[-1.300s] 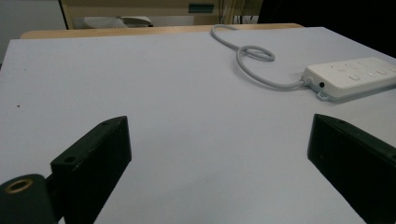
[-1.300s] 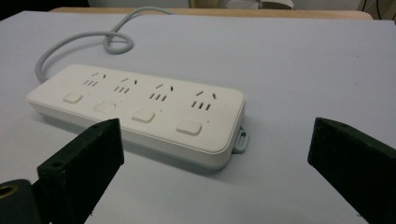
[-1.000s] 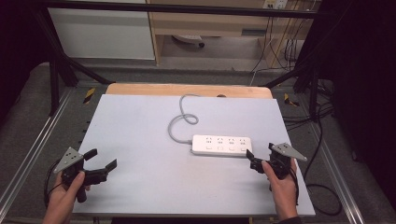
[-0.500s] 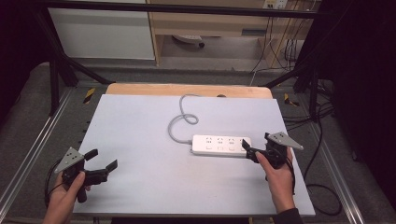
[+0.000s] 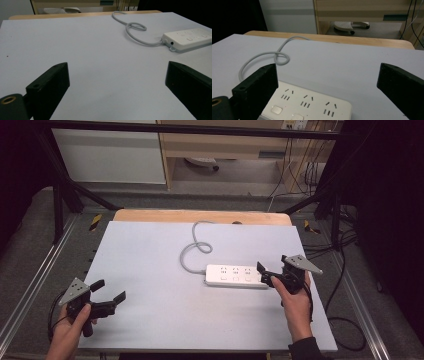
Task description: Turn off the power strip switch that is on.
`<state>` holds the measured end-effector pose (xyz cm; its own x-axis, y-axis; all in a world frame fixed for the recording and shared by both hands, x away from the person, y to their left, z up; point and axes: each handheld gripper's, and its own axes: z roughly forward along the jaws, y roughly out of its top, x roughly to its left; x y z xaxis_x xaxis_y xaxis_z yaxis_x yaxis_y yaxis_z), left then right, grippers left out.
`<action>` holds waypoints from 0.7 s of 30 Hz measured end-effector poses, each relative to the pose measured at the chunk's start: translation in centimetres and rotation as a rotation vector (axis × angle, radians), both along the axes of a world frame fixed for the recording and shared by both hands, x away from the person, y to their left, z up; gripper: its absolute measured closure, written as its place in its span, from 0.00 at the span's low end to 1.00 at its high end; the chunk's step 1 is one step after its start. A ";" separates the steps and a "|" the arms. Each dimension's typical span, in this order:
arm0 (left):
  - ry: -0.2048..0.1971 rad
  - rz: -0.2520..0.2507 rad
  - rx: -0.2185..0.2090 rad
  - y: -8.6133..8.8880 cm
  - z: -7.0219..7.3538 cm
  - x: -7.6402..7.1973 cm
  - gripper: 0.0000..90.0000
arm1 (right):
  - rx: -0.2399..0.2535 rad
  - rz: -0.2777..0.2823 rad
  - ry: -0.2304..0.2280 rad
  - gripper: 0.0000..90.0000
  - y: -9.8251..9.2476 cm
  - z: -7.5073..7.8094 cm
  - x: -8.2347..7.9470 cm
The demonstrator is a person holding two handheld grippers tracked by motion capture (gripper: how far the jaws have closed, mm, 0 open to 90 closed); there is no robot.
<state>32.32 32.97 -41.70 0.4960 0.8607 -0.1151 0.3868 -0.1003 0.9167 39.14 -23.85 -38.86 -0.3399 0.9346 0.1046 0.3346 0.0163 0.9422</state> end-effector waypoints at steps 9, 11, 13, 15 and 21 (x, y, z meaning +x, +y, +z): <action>0.004 0.000 0.010 -0.1 -0.1 0.1 0.06 | 0.002 0.018 -0.008 0.07 1.1 0.0 0.7; 0.007 -0.001 0.011 -0.1 -0.1 0.1 0.06 | -0.007 0.024 -0.014 0.09 1.5 0.0 0.8; 0.009 0.000 0.012 -0.1 -0.1 0.1 0.06 | -0.009 0.027 -0.011 0.10 1.7 0.0 0.9; 0.009 0.000 0.012 -0.2 -0.1 0.1 0.06 | -0.013 0.026 -0.019 0.16 2.1 -0.1 1.0; 0.011 0.000 0.012 -0.1 -0.1 0.1 0.06 | -0.015 0.035 -0.029 0.31 2.8 -0.1 1.0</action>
<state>32.42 32.84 -41.81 0.4947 0.8621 -0.1099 0.3968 -0.1115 0.9111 40.11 -21.08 -38.99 -0.3752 0.9235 0.0798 0.3060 0.0421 0.9511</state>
